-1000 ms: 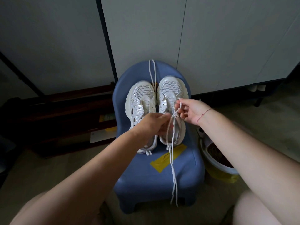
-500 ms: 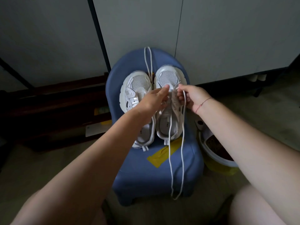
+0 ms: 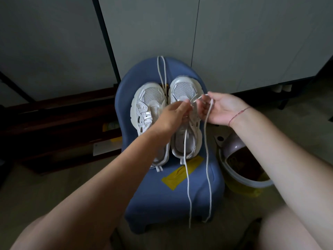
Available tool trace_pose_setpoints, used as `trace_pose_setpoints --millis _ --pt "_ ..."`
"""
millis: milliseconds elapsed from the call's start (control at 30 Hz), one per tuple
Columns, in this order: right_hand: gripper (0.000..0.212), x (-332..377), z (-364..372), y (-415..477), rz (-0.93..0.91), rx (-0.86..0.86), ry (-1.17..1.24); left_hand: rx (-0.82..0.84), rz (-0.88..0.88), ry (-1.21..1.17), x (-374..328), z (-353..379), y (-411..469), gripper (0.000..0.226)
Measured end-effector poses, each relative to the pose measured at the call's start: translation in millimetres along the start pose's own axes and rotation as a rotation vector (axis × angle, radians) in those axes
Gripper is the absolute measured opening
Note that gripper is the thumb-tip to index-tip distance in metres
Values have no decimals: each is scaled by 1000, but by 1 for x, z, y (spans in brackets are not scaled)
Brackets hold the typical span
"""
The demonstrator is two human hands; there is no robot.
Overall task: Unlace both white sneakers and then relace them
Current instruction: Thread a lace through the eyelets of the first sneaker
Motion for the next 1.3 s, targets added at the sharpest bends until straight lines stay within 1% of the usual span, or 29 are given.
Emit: trace_pose_setpoints --millis 33,100,133,167,200,267,333,367,400,433,500,567,633,700,733,800,833,900,967,1000,1033,1067,1133,1167,1200,1233,1300 --pt "33 -3 7 -3 8 22 10 28 -1 -26 2 5 -2 26" --pt "32 -1 16 -7 -22 15 51 82 -34 -53 4 14 -10 41" --pt "31 1 18 -9 -39 9 106 103 -58 -37 4 15 -12 50" --pt "30 3 19 -10 -49 6 180 134 -86 -27 6 15 -15 54" --pt "29 5 20 -11 -60 1 249 174 -117 -12 8 16 -18 52" --pt "28 7 18 -11 -77 -19 325 273 -205 -22 14 21 -30 39" --pt "30 7 18 -14 -89 -31 321 370 -274 -18 21 25 -44 31" --pt "31 7 16 -15 -86 -43 280 400 -290 -18 22 26 -50 29" --pt "32 9 14 -16 -86 -62 197 402 -296 -21 22 24 -53 28" --pt "33 11 9 -18 -88 -80 63 377 -298 -33 19 18 -54 30" --pt "36 13 6 -25 -75 -58 -330 292 -252 11 8 -1 -50 33" --pt "41 4 15 -35 -55 44 -670 213 -189 100 -3 -18 -45 35" --pt "36 -10 34 -43 -81 153 -814 181 -161 133 -8 -25 -44 35" --pt "25 -25 51 -48 -143 200 -812 181 -156 166 -9 -22 -47 34" --pt "24 -29 56 -49 -175 196 -796 184 -152 182 -9 -20 -48 34" --pt "29 -27 56 -46 -248 155 -750 198 -142 184 -9 -15 -49 35" --pt "28 -20 53 -44 -287 123 -683 207 -141 169 -10 -14 -49 35" --pt "24 7 36 -38 -346 12 -433 211 -140 141 -13 -16 -48 36" --pt "26 31 6 -32 -355 -122 -151 199 -136 131 -13 -22 -47 37" --pt "28 35 -5 -31 -331 -164 -101 191 -136 130 -12 -26 -46 37" --pt "30 32 -10 -30 -281 -173 -143 183 -139 134 -12 -27 -45 37" --pt "34 21 -6 -31 -210 -132 -247 176 -141 145 -10 -28 -45 37" --pt "39 -13 18 -36 -77 44 -488 168 -145 163 -9 -24 -46 36" --pt "36 -30 33 -41 -47 134 -565 163 -145 166 -10 -22 -46 36" --pt "30 -41 47 -44 -57 199 -603 159 -142 166 -10 -20 -46 36" --pt "24 -44 54 -43 -100 222 -615 158 -138 161 -11 -20 -46 36" --pt "19 -30 54 -39 -213 165 -574 161 -134 143 -12 -21 -45 36"
Point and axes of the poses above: each hand's wrist, its own y-axis towards the middle knuckle, its own z-axis out of the palm, x = y × z, the point moved 8 cm from there along y, towards the middle knuckle, and after that the axes turned 10 degrees about -y, right-handed, at the moved point
